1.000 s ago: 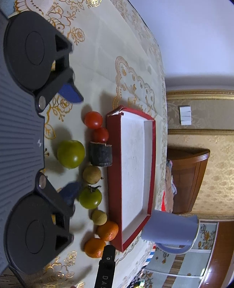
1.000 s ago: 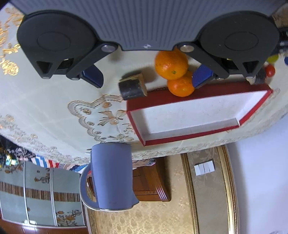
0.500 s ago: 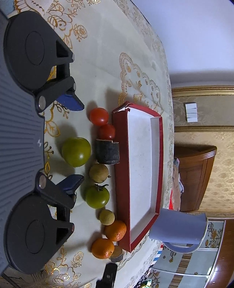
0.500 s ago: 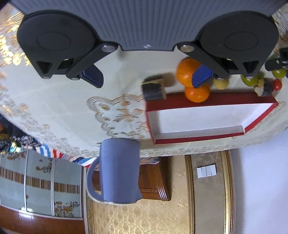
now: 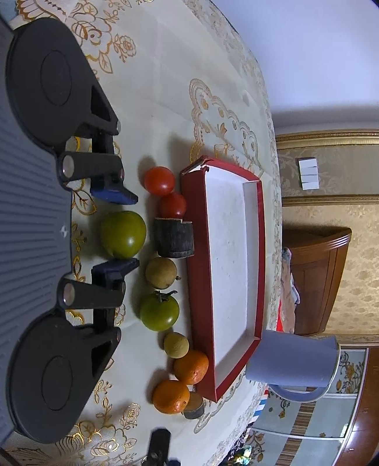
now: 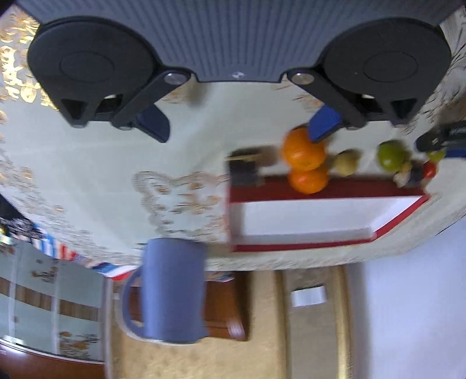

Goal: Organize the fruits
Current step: 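Close the left tool on the green tomato while the right tool grasps a mandarin, then carry the green tomato and mandarin over the red box with both tools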

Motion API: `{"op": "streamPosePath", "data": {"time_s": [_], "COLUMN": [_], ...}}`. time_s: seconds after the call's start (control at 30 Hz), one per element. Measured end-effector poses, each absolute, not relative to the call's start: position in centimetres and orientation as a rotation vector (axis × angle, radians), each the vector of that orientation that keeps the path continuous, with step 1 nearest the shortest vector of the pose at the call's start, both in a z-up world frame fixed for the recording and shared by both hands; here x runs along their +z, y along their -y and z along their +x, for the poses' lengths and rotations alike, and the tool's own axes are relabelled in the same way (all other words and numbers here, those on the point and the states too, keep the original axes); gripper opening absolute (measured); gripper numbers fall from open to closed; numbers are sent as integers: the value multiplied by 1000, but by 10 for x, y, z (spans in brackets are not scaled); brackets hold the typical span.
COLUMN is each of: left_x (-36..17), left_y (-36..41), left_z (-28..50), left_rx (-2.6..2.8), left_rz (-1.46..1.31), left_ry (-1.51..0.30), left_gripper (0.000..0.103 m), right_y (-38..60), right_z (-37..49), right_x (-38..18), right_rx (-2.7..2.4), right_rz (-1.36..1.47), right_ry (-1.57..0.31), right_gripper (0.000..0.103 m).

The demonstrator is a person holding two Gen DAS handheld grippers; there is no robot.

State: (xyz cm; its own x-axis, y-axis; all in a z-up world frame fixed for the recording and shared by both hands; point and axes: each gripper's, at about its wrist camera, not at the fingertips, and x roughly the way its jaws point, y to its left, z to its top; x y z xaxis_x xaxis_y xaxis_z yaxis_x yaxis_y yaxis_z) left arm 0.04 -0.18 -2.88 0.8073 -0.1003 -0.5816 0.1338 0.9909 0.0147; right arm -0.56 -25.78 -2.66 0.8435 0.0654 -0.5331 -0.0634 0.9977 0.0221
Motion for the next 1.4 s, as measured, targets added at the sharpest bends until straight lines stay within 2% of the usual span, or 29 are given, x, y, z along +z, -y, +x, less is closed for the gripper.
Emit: {"op": "streamPosePath", "data": {"time_s": [0.1,0.13,0.37,0.5,0.57,0.6,1.17,1.4], "left_x": [-29,-29,-29,-28,-28,-28,-27,-10], "left_y": [2,1,-2,-4,-4,-4,-2,-5], "left_z": [-1,-1,-1,-1,-1,-1,-6,1], "left_rx": [-127,-129,-136,-139,-138,-137,-147,-168], "left_rz": [55,53,41,28,31,34,45,24], "left_ry": [-615,-616,-614,-616,-615,-614,-601,-623], "left_gripper": [33,33,33,33,33,33,33,32], "right_y": [241,238,226,221,219,218,221,221], "right_z": [2,5,29,32,34,36,31,23], "right_x": [-29,-29,-32,-35,-36,-36,-35,-13], "right_rx": [109,119,159,162,166,173,164,171], "right_rz": [-36,-44,-48,-53,-57,-55,-18,-20], "right_ry": [-575,-579,-630,-616,-612,-614,-591,-541], "right_gripper": [77,70,57,57,43,41,41,41]}}
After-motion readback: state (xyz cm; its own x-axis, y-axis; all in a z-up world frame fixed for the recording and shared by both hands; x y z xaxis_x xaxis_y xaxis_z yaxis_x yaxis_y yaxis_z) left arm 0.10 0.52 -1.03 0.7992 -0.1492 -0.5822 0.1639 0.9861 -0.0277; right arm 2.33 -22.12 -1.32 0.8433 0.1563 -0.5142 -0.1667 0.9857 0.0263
